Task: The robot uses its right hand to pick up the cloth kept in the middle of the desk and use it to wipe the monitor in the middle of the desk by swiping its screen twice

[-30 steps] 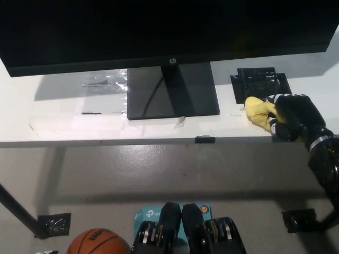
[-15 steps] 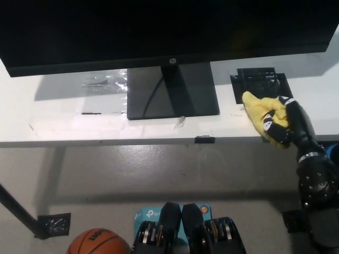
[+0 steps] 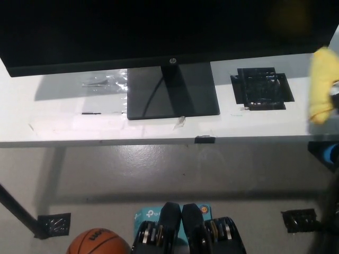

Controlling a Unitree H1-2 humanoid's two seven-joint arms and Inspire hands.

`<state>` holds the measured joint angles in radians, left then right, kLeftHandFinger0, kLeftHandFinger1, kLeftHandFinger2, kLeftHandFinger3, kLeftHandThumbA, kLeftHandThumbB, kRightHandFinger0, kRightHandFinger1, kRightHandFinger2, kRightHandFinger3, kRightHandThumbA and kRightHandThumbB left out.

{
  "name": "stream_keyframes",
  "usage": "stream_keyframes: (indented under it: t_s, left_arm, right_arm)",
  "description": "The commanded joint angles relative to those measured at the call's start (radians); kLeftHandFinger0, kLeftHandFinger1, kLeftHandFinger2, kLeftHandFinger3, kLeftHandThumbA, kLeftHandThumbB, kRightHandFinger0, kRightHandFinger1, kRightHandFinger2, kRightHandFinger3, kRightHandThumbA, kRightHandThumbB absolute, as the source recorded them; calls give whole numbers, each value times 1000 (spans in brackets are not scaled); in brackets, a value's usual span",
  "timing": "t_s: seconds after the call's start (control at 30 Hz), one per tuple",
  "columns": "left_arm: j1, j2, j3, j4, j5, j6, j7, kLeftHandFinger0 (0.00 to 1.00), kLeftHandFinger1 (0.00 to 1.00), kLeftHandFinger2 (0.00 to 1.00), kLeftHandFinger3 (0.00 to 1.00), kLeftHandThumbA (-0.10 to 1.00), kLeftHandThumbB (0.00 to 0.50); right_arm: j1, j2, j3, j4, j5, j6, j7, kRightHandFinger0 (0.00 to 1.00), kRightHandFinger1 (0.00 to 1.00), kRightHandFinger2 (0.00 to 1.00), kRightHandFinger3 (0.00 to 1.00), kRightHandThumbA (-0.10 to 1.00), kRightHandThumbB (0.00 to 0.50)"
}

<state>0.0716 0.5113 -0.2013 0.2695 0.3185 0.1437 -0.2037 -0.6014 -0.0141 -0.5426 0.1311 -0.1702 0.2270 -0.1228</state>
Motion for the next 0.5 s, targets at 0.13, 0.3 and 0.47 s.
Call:
stream_keyframes:
  t_s: [0.13, 0.3, 0.47]
  left_arm:
    - [12, 34, 19, -22, 6, -19, -2, 960, 1000, 1000, 878, 254, 265]
    - [13, 36, 22, -18, 6, -20, -3, 954, 1000, 999, 882, 231, 266]
    - [18, 39, 20, -28, 14, -16, -2, 960, 1000, 1000, 874, 252, 275]
  right_arm:
    - [-127, -1, -97, -102, 175, 11, -160, 0, 0, 354, 351, -100, 0]
    - [-144, 17, -56, -107, 161, -64, -208, 0, 0, 206, 216, -100, 0]
    - [-201, 33, 31, -43, 85, -109, -282, 0, 0, 274, 307, -100, 0]
